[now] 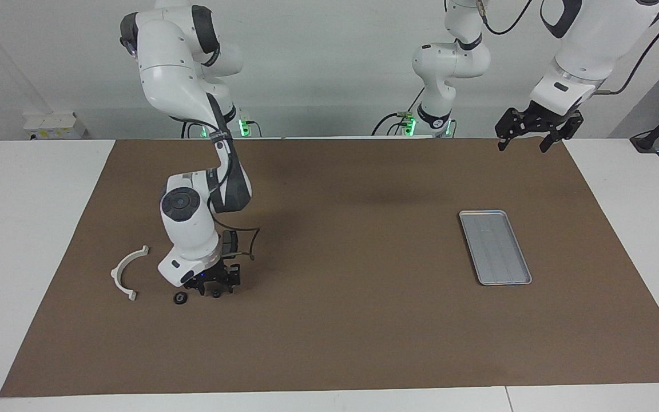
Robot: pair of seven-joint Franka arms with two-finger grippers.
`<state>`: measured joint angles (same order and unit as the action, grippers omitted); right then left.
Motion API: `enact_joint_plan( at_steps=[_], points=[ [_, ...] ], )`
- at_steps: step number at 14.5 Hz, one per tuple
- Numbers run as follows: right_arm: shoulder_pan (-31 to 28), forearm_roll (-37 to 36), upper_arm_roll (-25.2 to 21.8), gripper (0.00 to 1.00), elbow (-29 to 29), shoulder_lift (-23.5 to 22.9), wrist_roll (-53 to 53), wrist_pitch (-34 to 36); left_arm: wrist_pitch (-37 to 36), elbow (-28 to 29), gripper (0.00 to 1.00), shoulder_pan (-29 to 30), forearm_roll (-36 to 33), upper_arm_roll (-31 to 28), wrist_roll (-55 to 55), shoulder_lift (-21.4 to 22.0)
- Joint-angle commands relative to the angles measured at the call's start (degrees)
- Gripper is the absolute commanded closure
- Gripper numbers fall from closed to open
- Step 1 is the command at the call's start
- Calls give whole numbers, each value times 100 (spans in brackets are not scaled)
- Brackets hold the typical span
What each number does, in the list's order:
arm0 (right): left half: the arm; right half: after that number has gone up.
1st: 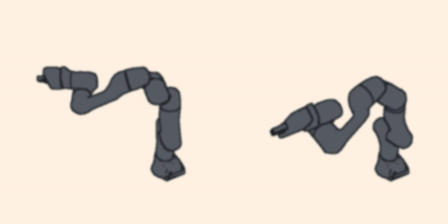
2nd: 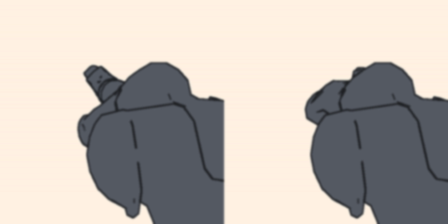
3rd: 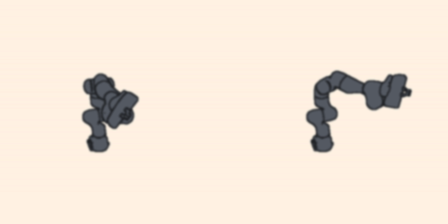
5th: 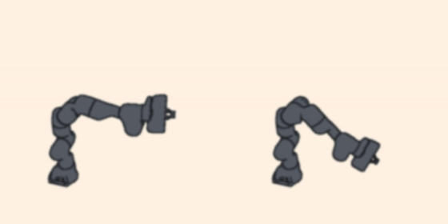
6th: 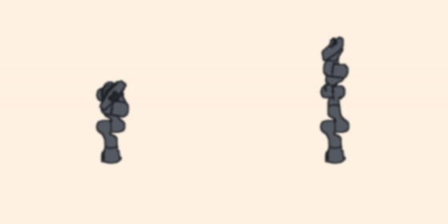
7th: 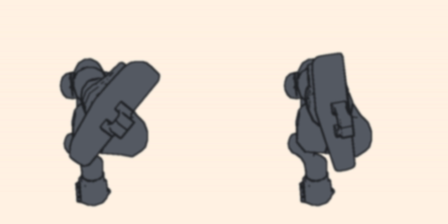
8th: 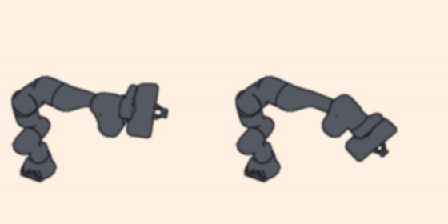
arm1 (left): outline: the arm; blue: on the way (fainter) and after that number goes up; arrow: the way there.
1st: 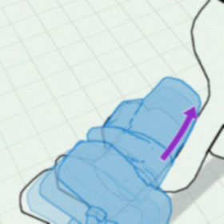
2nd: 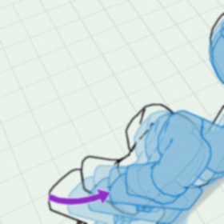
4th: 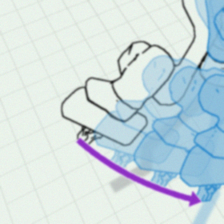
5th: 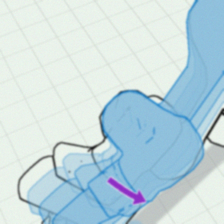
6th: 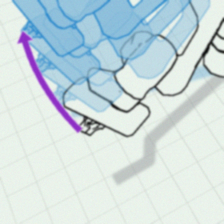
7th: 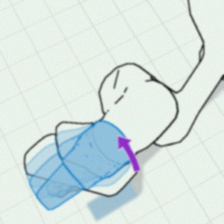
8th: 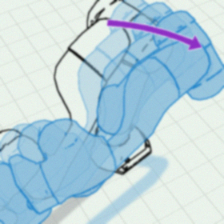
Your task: Place bearing gear from tray to pile
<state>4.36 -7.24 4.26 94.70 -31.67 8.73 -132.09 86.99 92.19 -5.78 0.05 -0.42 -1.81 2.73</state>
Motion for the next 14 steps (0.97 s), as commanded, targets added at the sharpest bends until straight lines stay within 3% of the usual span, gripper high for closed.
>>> enact_joint_plan(
  at_steps=[1,6,10,14],
  points=[
    [-40,-6,48,0,110,406,-90,261,73,54,0,-54,74,-63,-30,52],
    [-163,12,57,0,92,1013,-125,1166,38,54,0,-63,74,-63,-12,61],
    [-225,29,57,0,92,1294,-143,1492,29,54,0,-54,74,-63,-12,61],
    [-251,731,-31,0,180,2171,-152,2298,29,54,0,-54,74,-63,-21,61]
  ],
)
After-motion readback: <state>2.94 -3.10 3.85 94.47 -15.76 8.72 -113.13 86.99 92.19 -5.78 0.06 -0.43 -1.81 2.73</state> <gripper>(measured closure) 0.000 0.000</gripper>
